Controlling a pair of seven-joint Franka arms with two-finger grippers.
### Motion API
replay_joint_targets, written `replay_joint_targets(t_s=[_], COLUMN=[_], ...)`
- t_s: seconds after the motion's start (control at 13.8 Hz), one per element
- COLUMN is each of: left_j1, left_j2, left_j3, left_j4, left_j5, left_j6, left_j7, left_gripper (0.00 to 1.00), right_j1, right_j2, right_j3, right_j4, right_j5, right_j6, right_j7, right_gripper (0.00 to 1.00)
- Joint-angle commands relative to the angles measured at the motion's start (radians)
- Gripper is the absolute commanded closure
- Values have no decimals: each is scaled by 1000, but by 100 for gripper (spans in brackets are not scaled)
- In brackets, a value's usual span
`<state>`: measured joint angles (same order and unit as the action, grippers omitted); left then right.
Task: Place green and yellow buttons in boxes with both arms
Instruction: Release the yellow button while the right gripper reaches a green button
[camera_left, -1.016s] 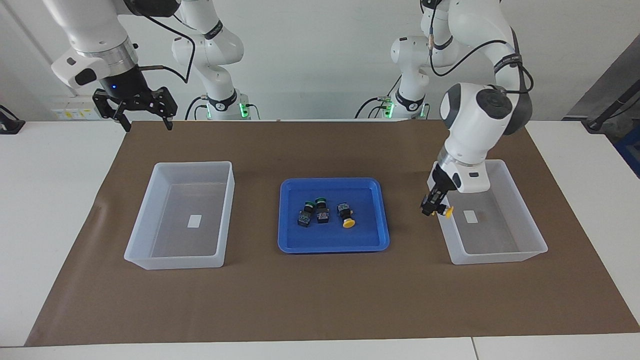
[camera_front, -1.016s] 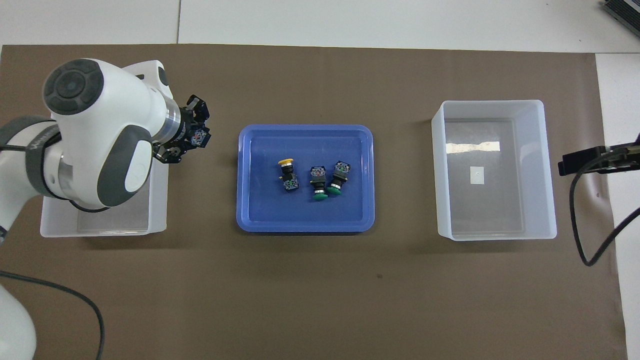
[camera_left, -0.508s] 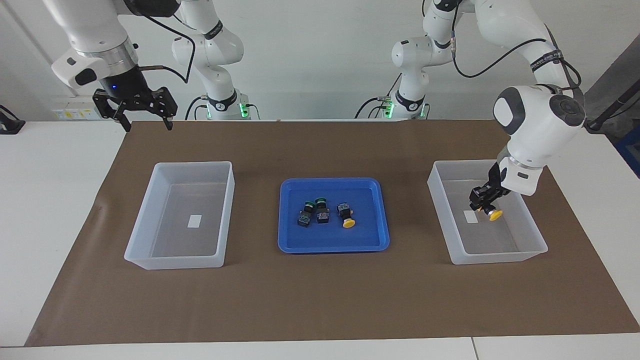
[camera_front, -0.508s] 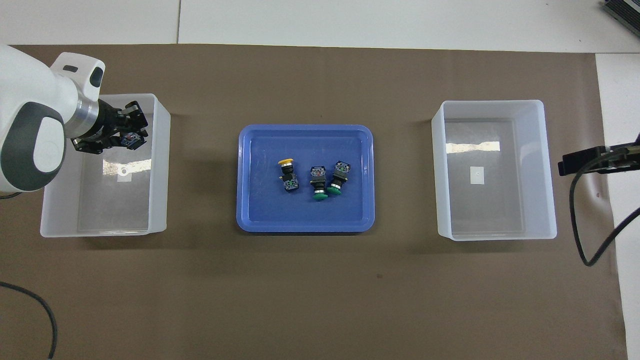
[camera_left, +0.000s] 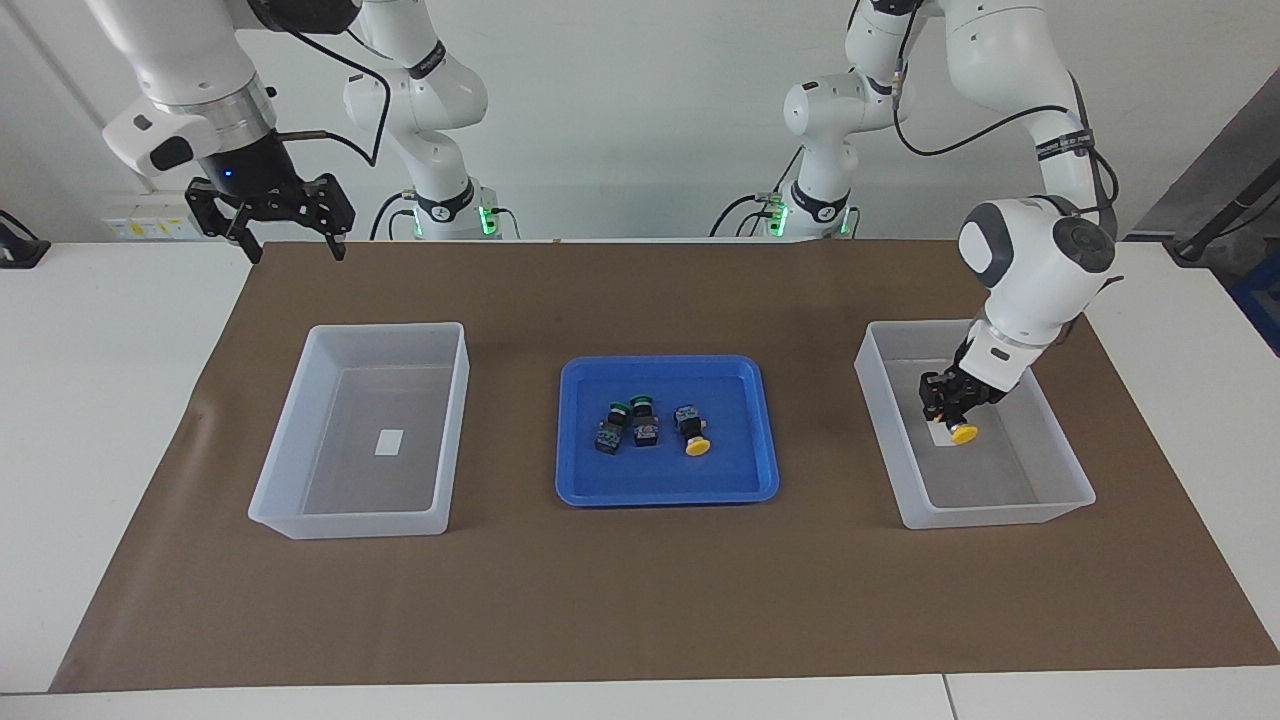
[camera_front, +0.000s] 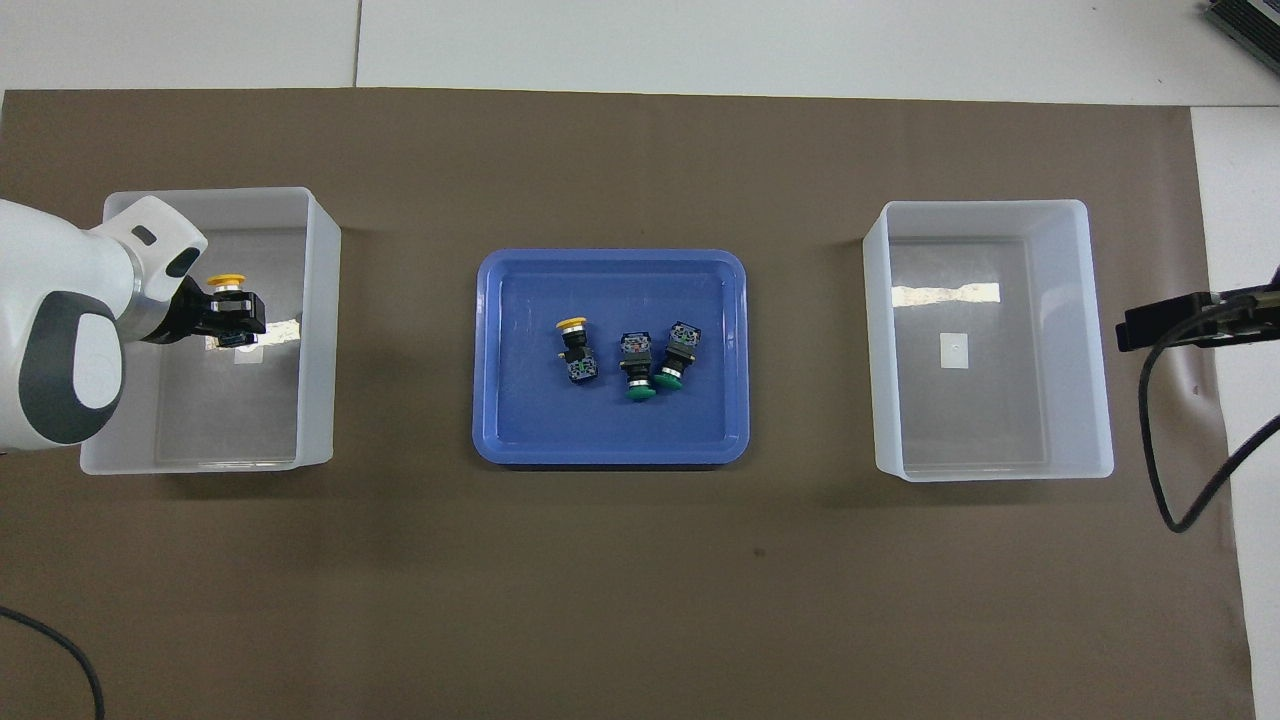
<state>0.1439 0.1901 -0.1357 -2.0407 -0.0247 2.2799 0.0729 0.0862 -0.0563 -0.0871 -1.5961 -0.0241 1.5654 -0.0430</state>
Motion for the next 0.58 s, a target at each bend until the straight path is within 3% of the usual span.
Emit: replay_joint_targets(t_s=[0.0, 0.36, 0.44, 0.51], left_j1=[6, 8, 9, 20], left_j2=[-5, 67, 69, 69], left_j3=[1, 2, 2, 1], left_j4=[-62, -64, -64, -64], left_j5=[-6, -6, -6, -6], left_j6=[61, 141, 142, 142], left_j7=[102, 114, 114, 113], left_gripper=[100, 100, 96, 81], right_j1=[-8, -8, -8, -8], right_j2=[-2, -2, -2, -2], right_j3=[6, 6, 6, 6], right_j4=[1, 1, 1, 1], right_j5=[6, 7, 6, 7], right_j6=[-14, -14, -14, -13], right_j7=[-23, -23, -21, -21], right_gripper=[0, 0, 0, 0])
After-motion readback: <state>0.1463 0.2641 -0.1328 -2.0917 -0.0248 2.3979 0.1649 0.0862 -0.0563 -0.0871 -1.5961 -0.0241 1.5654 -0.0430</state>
